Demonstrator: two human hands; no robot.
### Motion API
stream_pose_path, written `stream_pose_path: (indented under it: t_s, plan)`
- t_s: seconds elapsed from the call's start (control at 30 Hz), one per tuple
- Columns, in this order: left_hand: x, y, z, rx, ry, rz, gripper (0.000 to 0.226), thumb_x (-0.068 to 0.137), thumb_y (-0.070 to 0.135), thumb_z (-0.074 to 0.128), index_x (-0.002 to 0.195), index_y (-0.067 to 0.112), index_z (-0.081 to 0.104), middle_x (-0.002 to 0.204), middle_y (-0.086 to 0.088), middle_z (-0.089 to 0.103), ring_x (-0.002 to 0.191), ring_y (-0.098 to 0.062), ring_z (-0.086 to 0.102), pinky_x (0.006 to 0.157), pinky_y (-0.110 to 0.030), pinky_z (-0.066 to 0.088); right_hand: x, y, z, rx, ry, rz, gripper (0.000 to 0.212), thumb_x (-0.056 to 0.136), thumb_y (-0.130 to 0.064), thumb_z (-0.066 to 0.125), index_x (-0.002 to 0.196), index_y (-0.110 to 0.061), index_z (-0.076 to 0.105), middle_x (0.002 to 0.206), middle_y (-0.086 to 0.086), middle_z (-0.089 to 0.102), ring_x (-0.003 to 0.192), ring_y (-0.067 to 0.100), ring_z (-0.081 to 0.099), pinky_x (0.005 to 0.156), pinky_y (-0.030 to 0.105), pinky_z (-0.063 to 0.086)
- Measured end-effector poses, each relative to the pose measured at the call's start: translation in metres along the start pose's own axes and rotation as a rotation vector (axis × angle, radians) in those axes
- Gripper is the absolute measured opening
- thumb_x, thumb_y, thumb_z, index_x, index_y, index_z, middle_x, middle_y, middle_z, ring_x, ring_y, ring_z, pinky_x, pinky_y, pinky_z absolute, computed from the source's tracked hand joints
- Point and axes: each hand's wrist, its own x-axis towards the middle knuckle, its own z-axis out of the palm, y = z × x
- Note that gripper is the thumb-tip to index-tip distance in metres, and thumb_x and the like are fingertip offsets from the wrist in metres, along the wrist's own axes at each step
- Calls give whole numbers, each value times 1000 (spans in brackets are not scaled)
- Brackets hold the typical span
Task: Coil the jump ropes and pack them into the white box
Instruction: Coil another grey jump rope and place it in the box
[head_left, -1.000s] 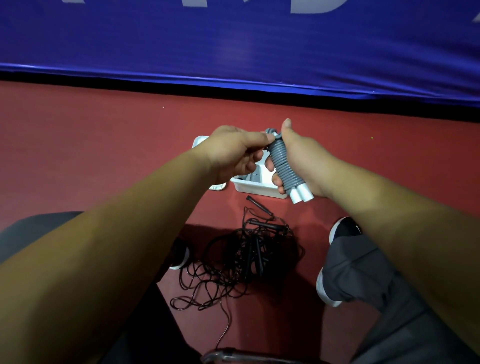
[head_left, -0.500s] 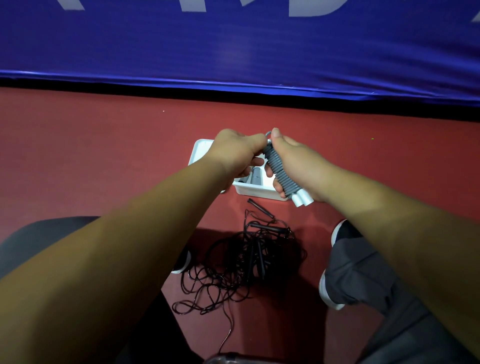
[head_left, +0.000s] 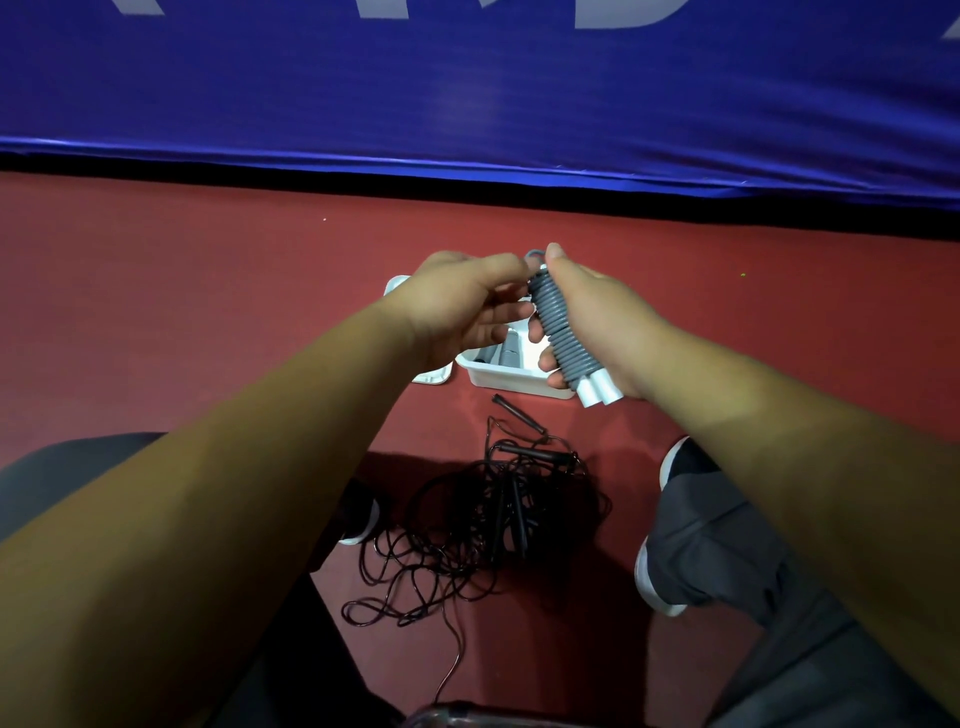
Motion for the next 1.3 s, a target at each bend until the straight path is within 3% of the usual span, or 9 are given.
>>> stream_pose_path:
  t_s: [0.27,0.4,0.6,0.73,0.83,0.9,1.03,1.3]
  plan:
    - [0,-4,4,49,35,-47,32,86,35,86,103,12,71,82,0,68,71,-11,67,59,-25,48,-1,4,-3,-36,13,13,52,107,-70,36,111,-25,64,74,10,66,49,26,59,55,40,57]
    - [1,-7,3,27,63,-79,26,83,34,88,91,15,72,81,1,67,71,-13,69,58,-25,49,1,6,-1,-32,8,9,55,107,-70,33,111,-25,63,74,9,66,50,26,59,54,39,57]
    - [4,-6,7,-122,141,-88,17,88,18,76,95,4,67,83,-9,61,65,-22,68,52,-24,53,-2,4,5,-58,23,-88,29,111,-60,39,109,-43,62,75,3,68,52,27,59,51,36,55]
    - [3,-3,9,-167,161,-126,14,90,11,71,96,1,63,84,-11,55,62,-25,66,52,-24,57,-3,5,6,-84,67,-130,26,110,-55,46,108,-36,63,73,-3,69,52,29,61,47,37,56]
    - [4,-3,8,-145,170,-128,16,86,9,70,100,1,68,91,-15,63,71,-29,70,54,-24,56,-2,5,6,-115,85,-145,35,109,-58,46,111,-27,61,68,-5,72,54,31,62,50,40,56]
    - [3,-3,10,-110,193,-116,13,85,9,70,97,3,72,90,-14,70,76,-26,70,57,-24,57,-1,4,6,-122,105,-134,43,108,-63,45,113,-23,60,76,5,76,52,31,62,51,41,57]
    - [0,-2,14,-77,251,-59,6,88,6,70,93,6,68,82,-11,70,69,-19,66,63,-25,60,3,6,4,-127,112,-133,44,105,-63,50,110,-20,56,87,18,75,52,32,61,49,38,52]
    - [-1,2,12,122,220,132,11,89,3,73,84,8,65,75,-12,70,69,-19,71,65,-27,60,7,5,1,-7,80,-72,40,107,-55,52,118,-16,55,76,13,66,48,27,55,52,36,53]
